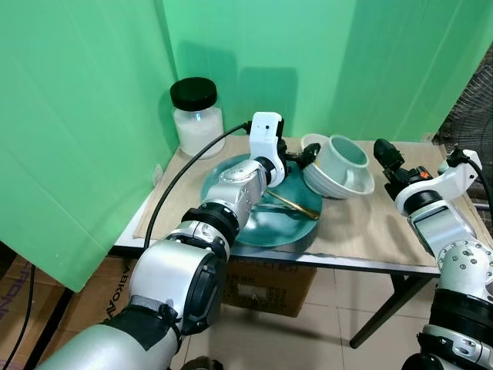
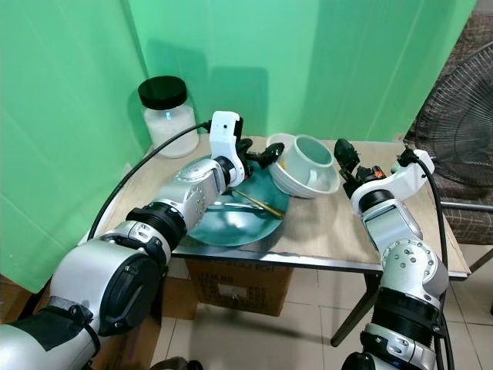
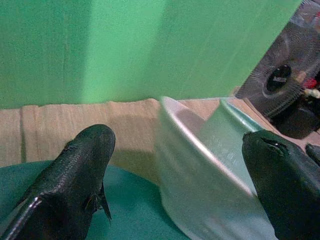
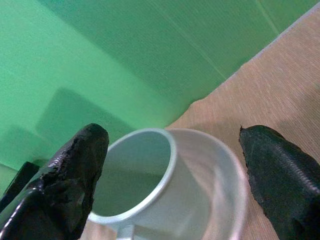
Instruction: Setting the table
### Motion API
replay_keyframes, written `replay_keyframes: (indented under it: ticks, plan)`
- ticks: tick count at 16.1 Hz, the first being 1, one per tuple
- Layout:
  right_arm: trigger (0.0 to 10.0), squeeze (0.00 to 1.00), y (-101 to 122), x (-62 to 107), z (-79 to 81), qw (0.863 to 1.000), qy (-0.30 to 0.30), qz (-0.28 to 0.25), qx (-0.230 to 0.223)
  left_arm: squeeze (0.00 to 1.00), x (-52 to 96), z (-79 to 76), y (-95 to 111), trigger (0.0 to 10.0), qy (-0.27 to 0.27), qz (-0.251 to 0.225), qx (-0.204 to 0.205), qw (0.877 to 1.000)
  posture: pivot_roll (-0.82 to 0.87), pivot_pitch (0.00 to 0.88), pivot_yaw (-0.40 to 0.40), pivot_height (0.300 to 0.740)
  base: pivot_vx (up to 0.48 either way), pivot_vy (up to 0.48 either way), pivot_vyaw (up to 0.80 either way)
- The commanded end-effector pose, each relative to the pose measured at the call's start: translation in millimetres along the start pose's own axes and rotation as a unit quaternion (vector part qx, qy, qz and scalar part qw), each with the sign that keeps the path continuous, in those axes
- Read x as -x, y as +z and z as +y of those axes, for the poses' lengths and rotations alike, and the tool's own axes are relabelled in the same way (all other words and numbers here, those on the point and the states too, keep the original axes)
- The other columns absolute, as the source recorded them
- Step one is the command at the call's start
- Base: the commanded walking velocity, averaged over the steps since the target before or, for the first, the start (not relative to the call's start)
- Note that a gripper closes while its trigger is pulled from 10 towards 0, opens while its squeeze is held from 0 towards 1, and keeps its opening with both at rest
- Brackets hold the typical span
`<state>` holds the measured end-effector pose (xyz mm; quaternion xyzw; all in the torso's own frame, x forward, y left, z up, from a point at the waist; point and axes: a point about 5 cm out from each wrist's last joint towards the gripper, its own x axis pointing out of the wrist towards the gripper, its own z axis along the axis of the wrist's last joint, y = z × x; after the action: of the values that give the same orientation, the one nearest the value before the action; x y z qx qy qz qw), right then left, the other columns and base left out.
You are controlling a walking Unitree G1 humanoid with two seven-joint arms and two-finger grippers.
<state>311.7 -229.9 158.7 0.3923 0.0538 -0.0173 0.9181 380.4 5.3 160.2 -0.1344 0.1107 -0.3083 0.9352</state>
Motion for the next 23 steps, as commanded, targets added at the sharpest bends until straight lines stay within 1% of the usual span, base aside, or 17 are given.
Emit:
replay_keyframes:
  ticks: [1,3,4,5,8,10,11,13,14,15,16,18,19,21,22,23]
  plan:
    - [10.0,0.0,-1.2,-3.0,1.4,1.0,-0.003,0.003,0.004,0.0,-3.5,-7.2,5.1,10.0,-0.004,-0.007,0.002,1.0,-0.2,0.0,0.062,0.74,0.0,0.0,0.0]
    - [10.0,0.0,1.1,-4.6,3.3,1.0,0.004,0.001,0.006,0.0,-0.2,3.7,13.5,10.0,0.008,-0.022,0.005,1.0,-0.19,0.0,0.053,0.74,0.0,0.0,0.0]
    - [10.0,0.0,1.2,-5.3,3.9,1.0,0.006,0.003,0.012,0.0,1.9,9.5,15.8,10.0,0.016,-0.024,0.0,1.0,-0.19,0.0,0.051,0.74,0.0,0.0,0.0]
    - [10.0,0.0,0.6,-5.7,4.5,1.0,0.008,0.005,0.015,0.0,3.6,13.7,16.4,10.0,0.021,-0.024,-0.006,0.999,-0.19,0.0,0.051,0.74,0.0,0.0,0.0]
    - [10.0,0.0,-5.7,-8.9,8.3,1.0,0.017,0.014,0.019,0.0,12.3,32.7,17.8,10.0,0.041,-0.028,-0.021,0.999,-0.17,0.0,0.036,0.74,0.0,0.0,0.0]
    - [10.0,0.0,-6.5,-9.2,8.7,1.0,0.018,0.015,0.019,0.0,13.5,35.2,17.9,10.0,0.043,-0.029,-0.024,0.998,-0.17,0.0,0.036,0.74,0.0,0.0,0.0]
    - [10.0,0.0,-7.7,-10.1,9.8,0.999,0.024,0.018,0.022,0.0,18.4,42.9,21.8,10.0,0.037,-0.042,-0.032,0.998,-0.15,0.0,0.024,0.74,0.0,0.0,0.0]
    - [10.0,0.0,-5.6,-9.3,12.1,0.999,0.036,0.011,0.027,0.0,23.6,49.7,28.1,10.0,0.025,-0.06,-0.055,0.996,-0.15,0.0,0.023,0.74,0.0,0.0,0.0]
    - [10.0,0.0,1.8,-3.7,18.7,0.997,0.062,-0.019,0.035,0.0,29.9,56.0,34.6,10.0,0.017,-0.076,-0.107,0.991,-0.14,0.0,0.025,0.74,0.0,0.0,0.0]
    - [10.0,0.0,5.3,0.1,22.8,0.996,0.078,-0.033,0.038,0.0,32.5,58.0,36.6,10.0,0.015,-0.081,-0.134,0.988,-0.14,0.0,0.025,0.74,0.0,0.0,0.0]
    - [10.0,0.0,6.7,3.2,25.6,0.995,0.088,-0.038,0.041,0.0,34.5,59.7,38.0,10.0,0.015,-0.085,-0.146,0.986,-0.13,0.0,0.026,0.74,0.0,0.0,0.0]
    - [10.0,0.0,6.7,15.7,29.5,0.99,0.115,-0.046,0.06,0.0,44.8,67.1,38.9,10.0,0.024,-0.101,-0.19,0.976,-0.11,0.0,0.021,0.74,0.0,0.0,0.0]
    - [10.0,0.0,8.1,18.9,28.7,0.99,0.116,-0.053,0.064,0.0,47.8,69.2,38.7,10.0,0.029,-0.105,-0.197,0.974,-0.1,0.0,0.019,0.74,0.0,0.0,0.0]
    - [10.0,0.0,18.5,30.3,27.8,0.986,0.117,-0.082,0.08,0.0,58.5,73.3,38.2,10.0,0.038,-0.116,-0.217,0.968,-0.09,0.0,0.012,0.74,0.0,0.0,0.0]
    - [10.0,0.0,25.2,45.0,28.5,0.979,0.12,-0.099,0.128,0.0,72.4,76.3,34.9,10.0,0.051,-0.125,-0.235,0.963,-0.08,0.0,0.01,0.74,0.0,0.0,0.0]
    - [10.0,0.0,23.9,53.1,30.2,0.974,0.124,-0.099,0.164,0.0,81.0,78.1,31.6,10.0,0.065,-0.126,-0.243,0.959,-0.07,0.0,0.01,0.74,0.0,0.0,0.0]
